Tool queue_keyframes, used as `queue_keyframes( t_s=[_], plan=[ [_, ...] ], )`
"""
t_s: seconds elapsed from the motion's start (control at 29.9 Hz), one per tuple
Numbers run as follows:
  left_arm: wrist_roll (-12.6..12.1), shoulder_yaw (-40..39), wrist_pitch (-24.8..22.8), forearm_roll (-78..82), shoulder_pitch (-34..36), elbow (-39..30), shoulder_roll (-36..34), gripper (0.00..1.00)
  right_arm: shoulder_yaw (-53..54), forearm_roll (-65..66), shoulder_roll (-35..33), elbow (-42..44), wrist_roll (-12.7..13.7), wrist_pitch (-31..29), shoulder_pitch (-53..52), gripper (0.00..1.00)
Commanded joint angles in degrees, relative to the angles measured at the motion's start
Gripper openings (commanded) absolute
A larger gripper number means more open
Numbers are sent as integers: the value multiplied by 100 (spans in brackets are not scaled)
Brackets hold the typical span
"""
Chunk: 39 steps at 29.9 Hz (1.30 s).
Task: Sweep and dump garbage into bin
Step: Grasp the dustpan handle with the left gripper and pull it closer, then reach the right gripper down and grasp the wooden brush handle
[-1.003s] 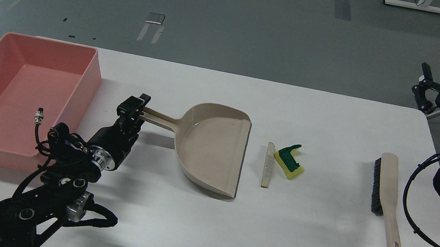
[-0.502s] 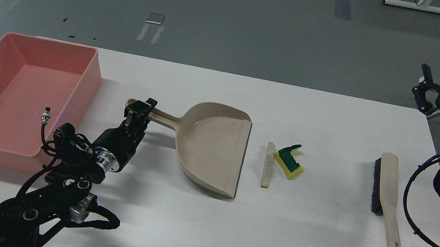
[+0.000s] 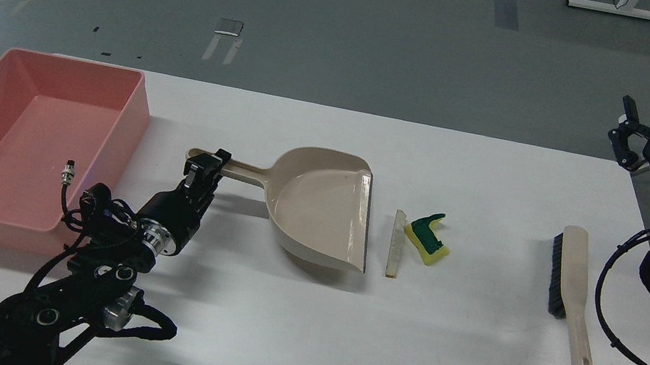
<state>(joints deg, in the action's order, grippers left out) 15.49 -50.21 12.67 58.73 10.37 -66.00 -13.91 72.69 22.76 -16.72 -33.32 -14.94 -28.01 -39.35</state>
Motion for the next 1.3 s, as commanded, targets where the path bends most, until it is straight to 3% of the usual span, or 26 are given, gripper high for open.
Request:
queue_keyframes(
  t_s=[0.0, 0.2, 0.33, 0.47, 0.77, 1.04, 1.27],
  plan=[
    [51, -6, 16, 33, 27, -44, -7, 20, 0, 0, -6, -8, -8, 1, 6, 100],
    [121, 11, 7, 77, 80, -168, -86, 19, 0, 0, -59, -17, -8, 1, 50, 100],
    [446, 107, -2, 243, 27, -316, -217, 18, -35, 35, -147, -43, 0, 1, 50, 100],
    [517, 582, 25, 516, 44, -449, -507, 18, -53, 70, -208, -61, -9, 1, 59, 100],
    [455, 715, 69, 807, 62, -475, -517, 18, -123, 412, -990, -658, 0, 1, 287, 100],
    [315, 706, 288, 754, 115, -475, -508, 18, -158, 562, -1483, -694, 9, 1, 551, 100],
    [192, 715, 376, 763, 150, -414, -455, 18, -967, 2397, -2220, -1316, 18, 23, 823, 100]
  ],
)
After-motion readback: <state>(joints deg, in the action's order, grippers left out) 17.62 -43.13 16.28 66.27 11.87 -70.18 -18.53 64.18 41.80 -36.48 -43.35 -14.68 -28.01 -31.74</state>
